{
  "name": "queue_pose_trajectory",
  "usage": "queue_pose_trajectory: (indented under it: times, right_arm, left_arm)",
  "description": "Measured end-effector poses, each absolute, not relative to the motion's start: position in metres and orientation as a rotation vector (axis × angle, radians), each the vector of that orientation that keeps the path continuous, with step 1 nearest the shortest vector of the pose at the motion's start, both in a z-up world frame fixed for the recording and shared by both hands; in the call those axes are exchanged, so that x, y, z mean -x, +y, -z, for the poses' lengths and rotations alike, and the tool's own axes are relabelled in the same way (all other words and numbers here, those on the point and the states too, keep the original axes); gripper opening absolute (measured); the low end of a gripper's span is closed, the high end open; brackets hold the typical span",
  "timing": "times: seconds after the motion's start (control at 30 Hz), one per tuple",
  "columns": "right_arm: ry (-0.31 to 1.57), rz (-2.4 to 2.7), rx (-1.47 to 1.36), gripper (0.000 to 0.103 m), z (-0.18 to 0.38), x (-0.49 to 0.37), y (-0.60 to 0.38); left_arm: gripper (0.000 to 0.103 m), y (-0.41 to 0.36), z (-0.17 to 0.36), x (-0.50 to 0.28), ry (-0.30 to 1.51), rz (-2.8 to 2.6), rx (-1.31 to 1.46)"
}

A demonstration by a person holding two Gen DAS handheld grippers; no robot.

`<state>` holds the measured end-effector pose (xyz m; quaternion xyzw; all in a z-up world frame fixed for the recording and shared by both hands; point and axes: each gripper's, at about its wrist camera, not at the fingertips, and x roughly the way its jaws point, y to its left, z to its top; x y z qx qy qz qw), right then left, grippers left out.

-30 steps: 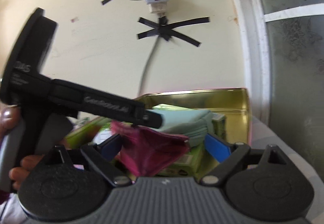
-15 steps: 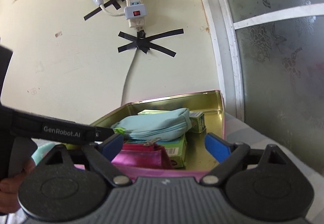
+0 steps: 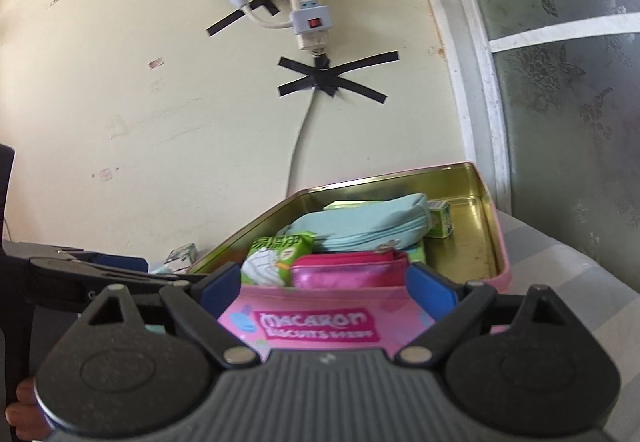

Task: Organize objects
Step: 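Move the right tool from the tin to the mint teddy bear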

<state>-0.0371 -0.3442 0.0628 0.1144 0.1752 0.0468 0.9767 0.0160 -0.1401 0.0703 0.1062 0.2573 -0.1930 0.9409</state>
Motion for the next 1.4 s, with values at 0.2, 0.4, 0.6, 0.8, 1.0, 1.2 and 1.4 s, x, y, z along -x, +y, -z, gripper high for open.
queue_pose_trajectory:
  times: [0.2, 0.4, 0.6, 0.8, 1.0, 1.2, 1.4]
  right_arm:
    - [0.390, -0.154, -0.182, 0.094, -0.064, 0.034, -0.306]
    - [0.444, -0.217, -0.117, 0.094, -0.055, 0.026, -0.264]
    - [0.509, -0.280, -0.054, 0.094, -0.041, 0.015, -0.225]
    - [0.564, -0.332, 0.002, 0.094, -0.030, 0.001, -0.192]
    - [0.608, -0.365, 0.050, 0.094, -0.020, -0.016, -0.165]
    - [0.604, -0.397, 0.101, 0.093, -0.015, -0.039, -0.141]
    - [0.580, -0.391, 0.193, 0.093, -0.007, -0.073, -0.119]
  left_arm:
    - [0.096, -0.098, -0.065, -0.017, 0.524, 0.337, -0.177]
    - [0.096, -0.056, -0.052, -0.026, 0.548, 0.265, -0.128]
    - [0.096, -0.014, -0.039, -0.040, 0.577, 0.192, -0.054]
    - [0.096, 0.029, -0.029, -0.057, 0.599, 0.093, 0.033]
    - [0.096, 0.059, -0.017, -0.074, 0.638, 0.017, 0.110]
    - [0.096, 0.075, -0.018, -0.077, 0.641, -0.011, 0.187]
    - [0.096, 0.083, -0.021, -0.073, 0.615, 0.048, 0.260]
